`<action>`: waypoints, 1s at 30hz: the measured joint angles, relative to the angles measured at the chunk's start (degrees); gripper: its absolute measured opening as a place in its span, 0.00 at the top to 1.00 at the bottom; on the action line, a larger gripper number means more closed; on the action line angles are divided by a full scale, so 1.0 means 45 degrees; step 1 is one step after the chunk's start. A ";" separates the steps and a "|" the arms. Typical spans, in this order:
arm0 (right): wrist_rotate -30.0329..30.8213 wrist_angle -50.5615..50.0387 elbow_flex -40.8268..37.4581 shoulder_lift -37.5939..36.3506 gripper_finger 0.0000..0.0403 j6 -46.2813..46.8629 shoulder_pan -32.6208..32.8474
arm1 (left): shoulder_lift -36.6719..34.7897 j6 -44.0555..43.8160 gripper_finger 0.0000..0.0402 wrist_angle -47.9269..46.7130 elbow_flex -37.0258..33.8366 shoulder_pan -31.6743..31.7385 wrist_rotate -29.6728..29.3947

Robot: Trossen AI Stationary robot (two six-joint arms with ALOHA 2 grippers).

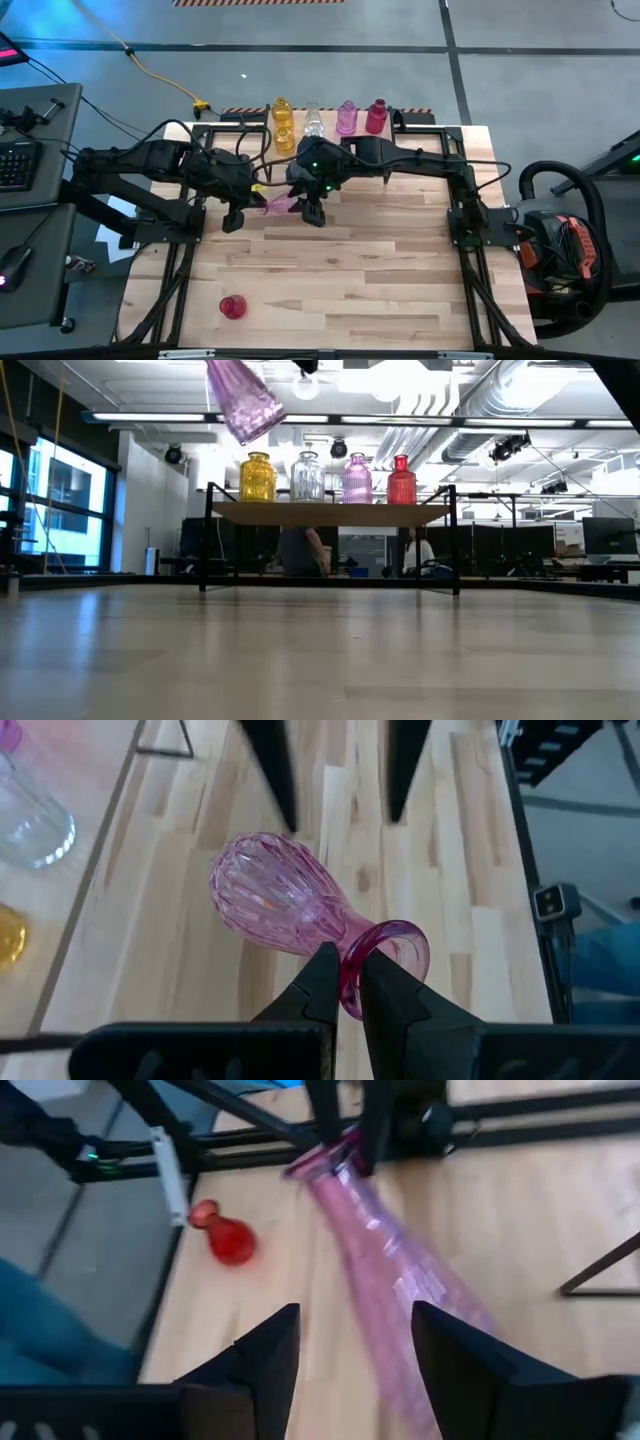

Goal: Sort vases onto shelf
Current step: Put the purple vase on the shelf aligned with the other purple vase

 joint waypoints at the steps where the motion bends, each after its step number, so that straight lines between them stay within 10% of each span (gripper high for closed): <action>1: 0.0222 0.0112 -0.0006 0.0003 0.56 -0.0280 0.0021 | 0.0001 0.0038 0.97 0.0178 0.0000 0.0000 -0.0005; 7: 0.1913 0.0478 -0.0006 0.0005 0.51 -0.1780 0.0214 | 0.0001 0.0058 0.97 0.0590 0.0000 0.0000 0.0002; 30: 0.0847 0.1409 -0.0006 0.0325 0.55 -0.1656 0.0327 | 0.0114 0.0163 0.97 0.1933 0.0000 0.0321 0.0005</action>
